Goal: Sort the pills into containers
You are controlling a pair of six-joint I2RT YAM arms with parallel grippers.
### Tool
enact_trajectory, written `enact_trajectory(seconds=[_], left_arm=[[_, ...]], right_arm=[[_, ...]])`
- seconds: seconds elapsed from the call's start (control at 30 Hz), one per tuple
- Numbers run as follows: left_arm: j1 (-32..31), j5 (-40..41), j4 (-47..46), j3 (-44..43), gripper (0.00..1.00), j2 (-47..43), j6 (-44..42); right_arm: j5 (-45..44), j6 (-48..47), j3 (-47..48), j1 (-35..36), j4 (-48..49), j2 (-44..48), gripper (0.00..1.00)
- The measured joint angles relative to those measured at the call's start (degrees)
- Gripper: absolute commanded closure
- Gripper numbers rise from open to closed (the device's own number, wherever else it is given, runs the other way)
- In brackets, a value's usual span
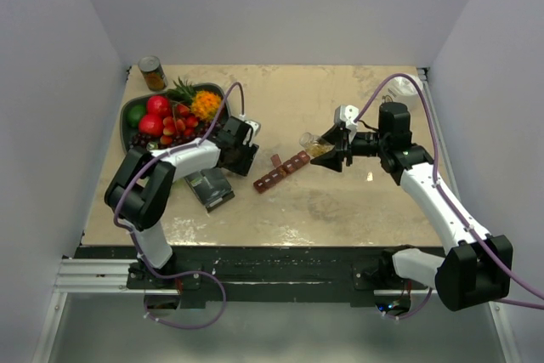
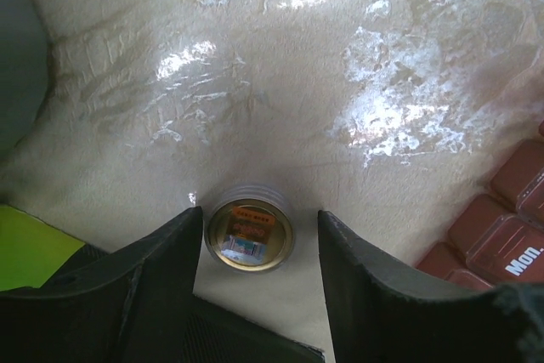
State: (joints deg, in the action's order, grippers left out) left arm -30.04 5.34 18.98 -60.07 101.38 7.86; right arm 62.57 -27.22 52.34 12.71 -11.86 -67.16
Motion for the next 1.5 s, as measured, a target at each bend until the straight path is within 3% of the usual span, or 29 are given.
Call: enact_trajectory(seconds=[0.17,0.63,0.73,0.77,0.87,1.23,1.5], left_arm=[[0.0,0.5,0.1,-0.8,0.45,0.7,0.0],[0.0,0.7,0.5,-1.6,0.46,1.3,0.0],[0.0,0.6,0.5,-1.6,0.55,1.3,0.0],[0.0,0.6,0.5,-1.6,0.67,1.3,0.0],[0.0,0.7,0.5,-1.6,0.82,1.3,-0.2],[0.0,-0.5,1.4,-1.4,0.86,0.1,0.1],[0.0,-4.3,0.3,0.3,0.87,-9.9,1.0]], right_arm=[[0.0,0.0,0.0,0.0,0.0,0.0,0.96],[0.0,0.0,0.0,0.0,-0.1,0.0,0.96],[0.0,0.0,0.0,0.0,-0.1,0.0,0.96],[0.0,0.0,0.0,0.0,-0.1,0.0,0.96],[0.0,0.0,0.0,0.0,-0.1,0.0,0.96],[0.0,-0.6,-0.1,-0.4,-0.4,0.0,0.96],[-0.1,-1.3,-0.4,-0.4,-0.6,-0.6,0.96]])
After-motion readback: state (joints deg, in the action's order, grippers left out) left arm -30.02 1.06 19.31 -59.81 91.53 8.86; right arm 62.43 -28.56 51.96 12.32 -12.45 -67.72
